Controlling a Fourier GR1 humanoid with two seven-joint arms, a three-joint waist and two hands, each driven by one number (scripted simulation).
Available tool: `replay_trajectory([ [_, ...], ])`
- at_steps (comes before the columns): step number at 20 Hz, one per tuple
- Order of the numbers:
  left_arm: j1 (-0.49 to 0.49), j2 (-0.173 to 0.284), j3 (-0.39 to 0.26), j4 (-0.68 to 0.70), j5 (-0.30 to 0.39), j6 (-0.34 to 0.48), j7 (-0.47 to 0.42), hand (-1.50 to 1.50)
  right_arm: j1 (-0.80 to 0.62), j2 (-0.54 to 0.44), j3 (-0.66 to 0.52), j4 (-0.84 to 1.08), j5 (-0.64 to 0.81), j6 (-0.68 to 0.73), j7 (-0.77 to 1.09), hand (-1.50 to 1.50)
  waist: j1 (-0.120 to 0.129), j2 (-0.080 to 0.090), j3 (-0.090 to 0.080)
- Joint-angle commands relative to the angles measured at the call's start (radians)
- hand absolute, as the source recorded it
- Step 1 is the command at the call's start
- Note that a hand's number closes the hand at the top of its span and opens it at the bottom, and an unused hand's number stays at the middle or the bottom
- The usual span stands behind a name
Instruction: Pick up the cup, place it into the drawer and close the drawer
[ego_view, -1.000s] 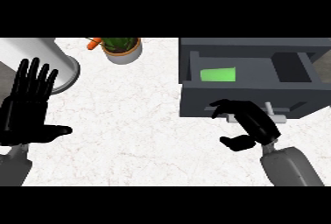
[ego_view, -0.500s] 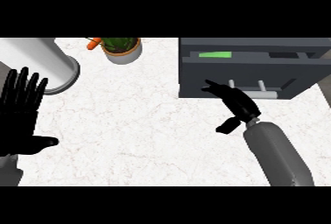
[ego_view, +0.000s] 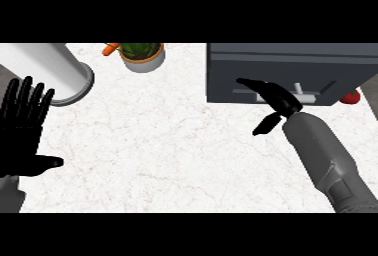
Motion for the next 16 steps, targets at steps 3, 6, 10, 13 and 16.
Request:
replay_trajectory([
  [3, -0.047, -0.006, 0.011, 0.061, -0.019, -0.037, -0.003, -1.5, -0.136, -0.051, -0.056, 0.203, 0.002, 0.005, -0.015, -1.5, 0.022, 0.026, 0.006],
  [6, -0.025, -0.023, -0.007, 0.024, -0.029, -0.032, -0.004, -1.5, -0.196, -0.104, -0.073, 0.241, -0.003, 0.047, -0.029, -1.5, 0.037, 0.028, 0.006],
  [10, -0.011, -0.009, 0.009, 0.013, -0.027, -0.042, -0.001, -1.5, -0.208, -0.103, -0.085, 0.272, -0.005, 0.018, -0.029, -1.5, 0.051, 0.031, 0.007],
  [13, -0.021, -0.018, -0.005, 0.02, -0.042, -0.048, -0.005, -1.5, -0.214, -0.117, -0.098, 0.287, -0.015, 0.023, -0.041, -1.5, 0.062, 0.039, 0.008],
  [16, -0.029, -0.04, -0.015, -0.002, -0.059, -0.001, 0.003, -1.5, -0.189, -0.119, -0.084, 0.307, 0.003, 0.008, -0.063, -1.5, 0.059, 0.035, 0.008],
])
